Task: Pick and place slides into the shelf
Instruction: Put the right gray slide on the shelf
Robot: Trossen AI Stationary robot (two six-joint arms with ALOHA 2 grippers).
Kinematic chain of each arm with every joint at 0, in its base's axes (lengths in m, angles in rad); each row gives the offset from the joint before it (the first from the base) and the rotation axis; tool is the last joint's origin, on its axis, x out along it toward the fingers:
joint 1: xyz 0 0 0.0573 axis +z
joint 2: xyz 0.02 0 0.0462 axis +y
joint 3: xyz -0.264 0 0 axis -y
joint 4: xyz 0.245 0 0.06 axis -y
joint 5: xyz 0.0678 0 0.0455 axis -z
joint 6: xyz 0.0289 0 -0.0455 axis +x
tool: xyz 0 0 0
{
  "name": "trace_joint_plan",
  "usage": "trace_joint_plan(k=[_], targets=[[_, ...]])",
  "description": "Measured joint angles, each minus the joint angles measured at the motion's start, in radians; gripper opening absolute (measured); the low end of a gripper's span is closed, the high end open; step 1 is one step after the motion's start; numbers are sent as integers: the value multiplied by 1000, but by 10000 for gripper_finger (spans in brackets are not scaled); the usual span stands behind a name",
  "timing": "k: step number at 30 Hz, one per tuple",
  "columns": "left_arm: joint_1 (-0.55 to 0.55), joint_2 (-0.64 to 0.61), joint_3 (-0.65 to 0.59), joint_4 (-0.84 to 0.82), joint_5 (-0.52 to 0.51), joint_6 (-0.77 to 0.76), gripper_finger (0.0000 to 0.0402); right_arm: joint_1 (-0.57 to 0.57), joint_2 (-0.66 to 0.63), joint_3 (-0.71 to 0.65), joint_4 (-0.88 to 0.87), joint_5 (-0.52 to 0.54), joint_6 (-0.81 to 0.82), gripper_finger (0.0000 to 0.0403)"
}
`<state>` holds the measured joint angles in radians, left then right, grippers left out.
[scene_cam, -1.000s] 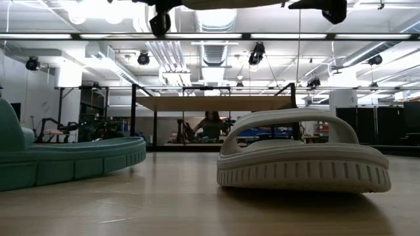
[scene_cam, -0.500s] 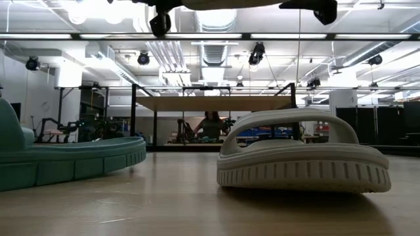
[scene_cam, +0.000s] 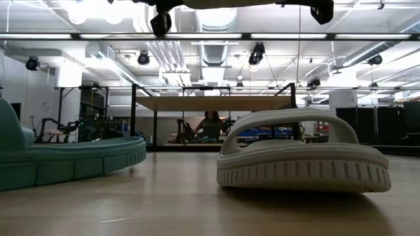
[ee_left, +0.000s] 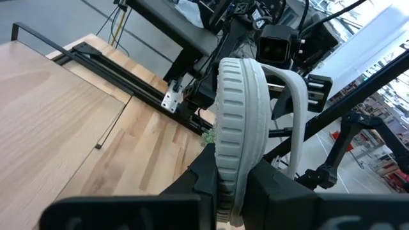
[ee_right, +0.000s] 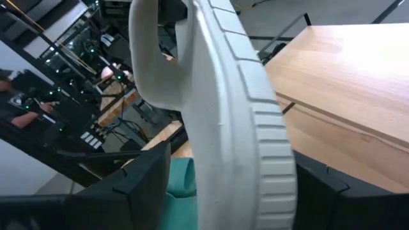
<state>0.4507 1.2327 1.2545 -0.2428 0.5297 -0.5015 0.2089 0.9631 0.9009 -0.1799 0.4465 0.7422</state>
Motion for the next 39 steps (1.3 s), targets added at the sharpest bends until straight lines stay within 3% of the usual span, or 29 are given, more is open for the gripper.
trace_joint_plan(k=[12, 23, 33, 39], targets=[[0, 3, -1, -1, 0, 0, 15, 0, 2, 0, -2, 27, -48, 182], [1, 6, 0, 0, 1, 2, 17, -1, 2, 0, -4, 30, -43, 52], [1, 7, 0, 1, 0, 8, 20, 0, 2, 0, -3, 29, -44, 51], [0, 7, 0, 6, -33, 9, 51, 0, 2, 0, -2, 34, -44, 51]])
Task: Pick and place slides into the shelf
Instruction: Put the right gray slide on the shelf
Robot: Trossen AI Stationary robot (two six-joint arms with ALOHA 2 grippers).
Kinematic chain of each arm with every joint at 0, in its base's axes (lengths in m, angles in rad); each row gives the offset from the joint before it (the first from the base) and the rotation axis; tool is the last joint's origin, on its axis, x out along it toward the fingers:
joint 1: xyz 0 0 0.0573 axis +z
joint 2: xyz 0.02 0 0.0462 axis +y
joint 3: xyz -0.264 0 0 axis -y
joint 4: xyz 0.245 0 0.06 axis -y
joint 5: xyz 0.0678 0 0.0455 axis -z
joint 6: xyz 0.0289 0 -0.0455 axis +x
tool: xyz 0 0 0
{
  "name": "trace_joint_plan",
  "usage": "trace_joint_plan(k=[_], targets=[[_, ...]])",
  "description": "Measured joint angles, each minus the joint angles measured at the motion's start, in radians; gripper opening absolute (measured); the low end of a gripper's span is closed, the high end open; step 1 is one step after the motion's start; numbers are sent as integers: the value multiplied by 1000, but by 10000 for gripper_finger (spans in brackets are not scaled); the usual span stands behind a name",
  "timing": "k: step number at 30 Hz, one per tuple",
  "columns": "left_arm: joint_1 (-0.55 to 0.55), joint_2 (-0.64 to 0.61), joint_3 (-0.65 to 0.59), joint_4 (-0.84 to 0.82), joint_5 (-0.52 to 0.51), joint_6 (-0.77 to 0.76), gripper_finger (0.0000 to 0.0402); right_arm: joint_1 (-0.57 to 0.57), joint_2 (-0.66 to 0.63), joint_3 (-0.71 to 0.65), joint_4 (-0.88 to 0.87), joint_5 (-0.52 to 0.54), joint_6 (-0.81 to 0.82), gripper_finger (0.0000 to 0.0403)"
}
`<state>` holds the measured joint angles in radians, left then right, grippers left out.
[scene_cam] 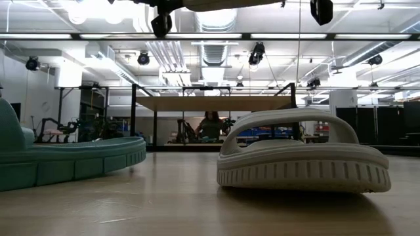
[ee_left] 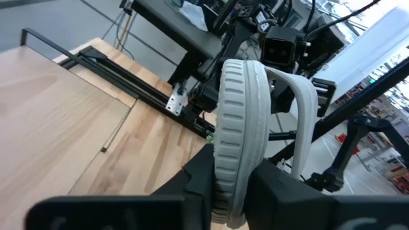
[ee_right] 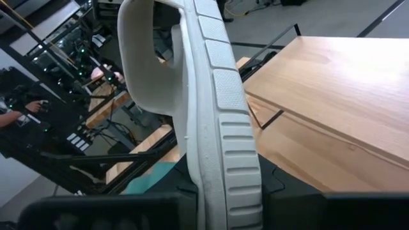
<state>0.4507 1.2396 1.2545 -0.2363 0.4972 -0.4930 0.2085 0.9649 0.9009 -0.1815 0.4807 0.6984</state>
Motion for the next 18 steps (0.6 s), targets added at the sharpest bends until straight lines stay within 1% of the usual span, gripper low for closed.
trace_joint_plan(k=[5, 8, 12, 15, 18], targets=[[0, 0, 4, 11, -14, 3, 105, 0, 0, 0, -3, 6, 1, 51], [0, -2, 2, 21, -42, 16, 143, 0, -1, 0, -3, 9, 4, 51], [1, -4, 6, 22, -103, 89, 187, 0, -2, 4, -3, 14, 4, 51], [5, -7, 10, 25, -167, 160, 204, 0, -2, 4, -1, 20, 6, 50], [8, -12, 10, 52, -237, 216, 207, 0, -7, 4, 0, 35, 9, 50]])
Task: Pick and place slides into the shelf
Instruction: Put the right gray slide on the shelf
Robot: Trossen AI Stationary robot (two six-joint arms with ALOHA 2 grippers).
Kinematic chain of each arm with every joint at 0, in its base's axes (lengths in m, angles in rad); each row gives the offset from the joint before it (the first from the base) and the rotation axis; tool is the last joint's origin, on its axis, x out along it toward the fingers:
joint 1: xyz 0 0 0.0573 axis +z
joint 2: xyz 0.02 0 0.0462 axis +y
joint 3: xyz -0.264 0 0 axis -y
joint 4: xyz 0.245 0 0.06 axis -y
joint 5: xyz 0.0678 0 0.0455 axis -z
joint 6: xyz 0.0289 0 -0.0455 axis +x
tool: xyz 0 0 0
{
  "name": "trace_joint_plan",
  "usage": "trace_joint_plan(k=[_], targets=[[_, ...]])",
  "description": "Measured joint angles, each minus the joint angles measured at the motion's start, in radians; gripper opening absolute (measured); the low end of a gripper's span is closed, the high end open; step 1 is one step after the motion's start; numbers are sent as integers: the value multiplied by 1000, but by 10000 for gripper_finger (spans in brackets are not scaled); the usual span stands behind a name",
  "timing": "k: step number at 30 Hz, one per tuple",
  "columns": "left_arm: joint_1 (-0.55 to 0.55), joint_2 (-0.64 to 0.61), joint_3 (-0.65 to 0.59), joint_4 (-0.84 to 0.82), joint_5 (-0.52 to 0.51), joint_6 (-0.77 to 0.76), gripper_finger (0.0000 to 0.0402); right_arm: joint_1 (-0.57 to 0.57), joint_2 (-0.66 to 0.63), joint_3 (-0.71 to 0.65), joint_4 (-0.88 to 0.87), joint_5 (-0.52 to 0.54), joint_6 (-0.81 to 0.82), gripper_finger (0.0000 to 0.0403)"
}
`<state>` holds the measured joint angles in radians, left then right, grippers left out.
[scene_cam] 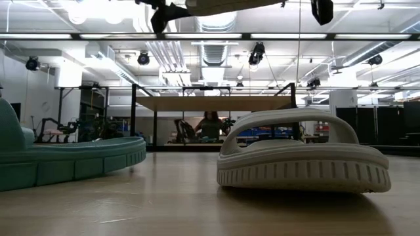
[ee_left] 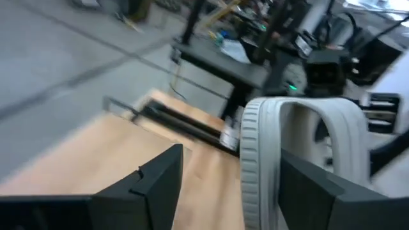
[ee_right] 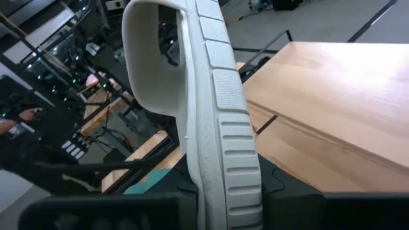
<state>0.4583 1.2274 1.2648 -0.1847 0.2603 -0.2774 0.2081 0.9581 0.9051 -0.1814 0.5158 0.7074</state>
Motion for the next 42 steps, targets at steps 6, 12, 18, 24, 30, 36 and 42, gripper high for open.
trace_joint_plan(k=[6, 12, 18, 24, 30, 36, 42], targets=[[-1, -35, 0, 24, -127, 116, 207, 0, -19, 2, 1, 31, 1, 50], [1, -95, 0, 23, -306, 204, 207, 1, -30, 2, 0, 98, 42, 50], [1, -159, -1, 19, -393, 272, 207, 1, -17, 2, -1, 178, 162, 50], [-17, -214, -1, 19, -364, 295, 207, 0, -14, 2, 2, 262, 295, 50], [-50, -254, -9, 17, -363, 362, 207, 1, 4, 2, 38, 326, 413, 49], [-61, -262, -8, -36, -369, 429, 207, 1, 86, 2, 195, 403, 458, 49], [-61, -270, -8, -65, -371, 501, 207, 1, 219, 2, 398, 456, 481, 49]])
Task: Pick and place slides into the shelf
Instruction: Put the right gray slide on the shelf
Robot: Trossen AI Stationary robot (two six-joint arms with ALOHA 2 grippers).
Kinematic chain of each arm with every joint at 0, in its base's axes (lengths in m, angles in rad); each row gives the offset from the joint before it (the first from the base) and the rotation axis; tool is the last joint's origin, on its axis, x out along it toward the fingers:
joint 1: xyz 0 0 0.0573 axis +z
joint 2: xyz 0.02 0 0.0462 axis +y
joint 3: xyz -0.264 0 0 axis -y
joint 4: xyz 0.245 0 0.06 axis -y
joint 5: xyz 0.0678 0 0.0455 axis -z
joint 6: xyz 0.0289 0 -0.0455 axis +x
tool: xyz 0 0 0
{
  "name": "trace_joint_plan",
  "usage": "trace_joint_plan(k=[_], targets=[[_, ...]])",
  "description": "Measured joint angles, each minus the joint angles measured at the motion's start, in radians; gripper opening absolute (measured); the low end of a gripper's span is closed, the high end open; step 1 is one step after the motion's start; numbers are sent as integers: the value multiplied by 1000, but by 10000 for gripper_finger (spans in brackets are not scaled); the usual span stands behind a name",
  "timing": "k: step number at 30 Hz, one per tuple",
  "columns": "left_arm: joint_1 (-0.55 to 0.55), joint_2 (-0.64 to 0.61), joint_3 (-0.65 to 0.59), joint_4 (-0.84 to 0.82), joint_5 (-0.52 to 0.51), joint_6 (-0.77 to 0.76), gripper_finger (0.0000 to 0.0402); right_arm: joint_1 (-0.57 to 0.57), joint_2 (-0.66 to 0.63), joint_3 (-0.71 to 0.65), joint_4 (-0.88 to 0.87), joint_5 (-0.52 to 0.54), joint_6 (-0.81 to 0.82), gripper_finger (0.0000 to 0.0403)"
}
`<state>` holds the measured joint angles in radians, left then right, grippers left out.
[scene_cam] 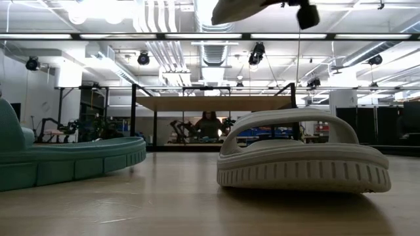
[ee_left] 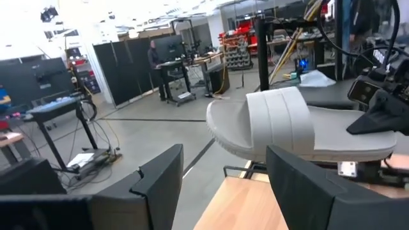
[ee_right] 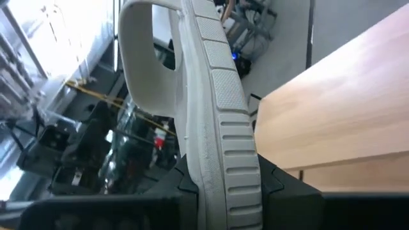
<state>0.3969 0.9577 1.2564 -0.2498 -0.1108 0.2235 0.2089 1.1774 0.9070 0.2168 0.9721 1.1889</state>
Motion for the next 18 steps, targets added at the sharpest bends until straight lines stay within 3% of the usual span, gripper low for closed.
trace_joint_plan(k=[12, 18], targets=[[-24, -14, -2, -113, 1, 29, 207, -5, 250, 0, 340, 76, 67, 49], [-77, -17, -2, -162, 0, 28, 207, -12, 309, 0, 400, 70, 75, 49]])
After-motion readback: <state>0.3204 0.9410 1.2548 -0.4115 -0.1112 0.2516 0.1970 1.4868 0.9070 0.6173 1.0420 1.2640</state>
